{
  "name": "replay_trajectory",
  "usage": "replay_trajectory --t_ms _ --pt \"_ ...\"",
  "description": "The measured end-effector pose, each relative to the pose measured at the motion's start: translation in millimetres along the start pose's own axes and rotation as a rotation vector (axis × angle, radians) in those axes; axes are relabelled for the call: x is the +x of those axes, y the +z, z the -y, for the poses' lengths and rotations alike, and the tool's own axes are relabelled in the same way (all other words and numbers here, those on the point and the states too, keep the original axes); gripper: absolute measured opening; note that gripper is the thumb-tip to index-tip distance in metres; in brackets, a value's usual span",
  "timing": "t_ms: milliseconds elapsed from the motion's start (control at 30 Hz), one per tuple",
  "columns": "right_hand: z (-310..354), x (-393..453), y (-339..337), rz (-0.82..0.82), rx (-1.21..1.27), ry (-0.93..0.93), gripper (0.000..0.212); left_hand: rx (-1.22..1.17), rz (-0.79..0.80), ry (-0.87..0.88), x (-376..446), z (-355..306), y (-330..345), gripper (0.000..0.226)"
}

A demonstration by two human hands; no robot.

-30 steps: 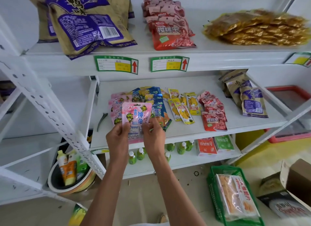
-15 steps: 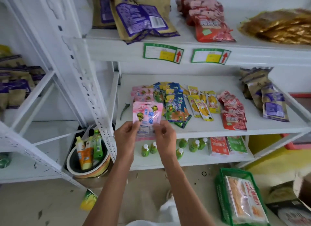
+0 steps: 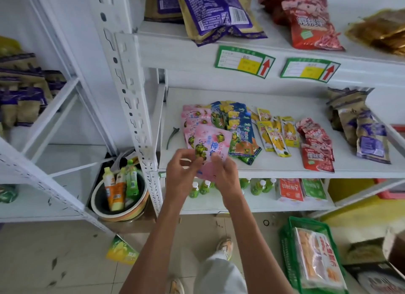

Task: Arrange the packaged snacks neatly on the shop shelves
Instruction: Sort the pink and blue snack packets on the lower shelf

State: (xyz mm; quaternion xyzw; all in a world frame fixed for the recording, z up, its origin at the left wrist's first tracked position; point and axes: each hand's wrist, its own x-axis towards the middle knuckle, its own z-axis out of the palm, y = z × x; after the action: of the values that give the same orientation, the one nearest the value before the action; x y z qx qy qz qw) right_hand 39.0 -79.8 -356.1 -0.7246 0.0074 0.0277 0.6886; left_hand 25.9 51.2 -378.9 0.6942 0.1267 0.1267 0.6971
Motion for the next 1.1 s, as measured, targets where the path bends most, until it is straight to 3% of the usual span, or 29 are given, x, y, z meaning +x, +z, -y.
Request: replay_trajectory --t_ms 67,200,367,600,700,767,1100 --pt "1 4 -6 0.077 -0.049 -0.029 0.040 -0.010 -0.023 -0.038 4 3 -5 0.034" --pt "0 14 -8 0.197 -0.029 -0.038 0.034 -0.043 0.067 -0.066 6 6 -5 0.009" --pt "-15 15 -1 0.125 -0.035 -0.002 0.015 -0.182 -0.022 -0.168 9 6 -12 0.013" --pt "-25 19 -1 0.103 -0.026 -0.014 0.030 -0.254 0.039 -0.187 7 -2 -18 0.021" --pt "-25 18 -4 0.100 0.014 -0.008 0.021 -0.182 0.088 -0.170 8 0 -21 0.017" --pt "-25 16 -7 0.092 0.043 -0.006 0.019 -0.106 0.084 -0.138 10 3 -24 0.027" --pt "-31 8 -7 0.091 0.054 0.001 0.017 -0.093 0.031 -0.118 8 5 -32 0.020"
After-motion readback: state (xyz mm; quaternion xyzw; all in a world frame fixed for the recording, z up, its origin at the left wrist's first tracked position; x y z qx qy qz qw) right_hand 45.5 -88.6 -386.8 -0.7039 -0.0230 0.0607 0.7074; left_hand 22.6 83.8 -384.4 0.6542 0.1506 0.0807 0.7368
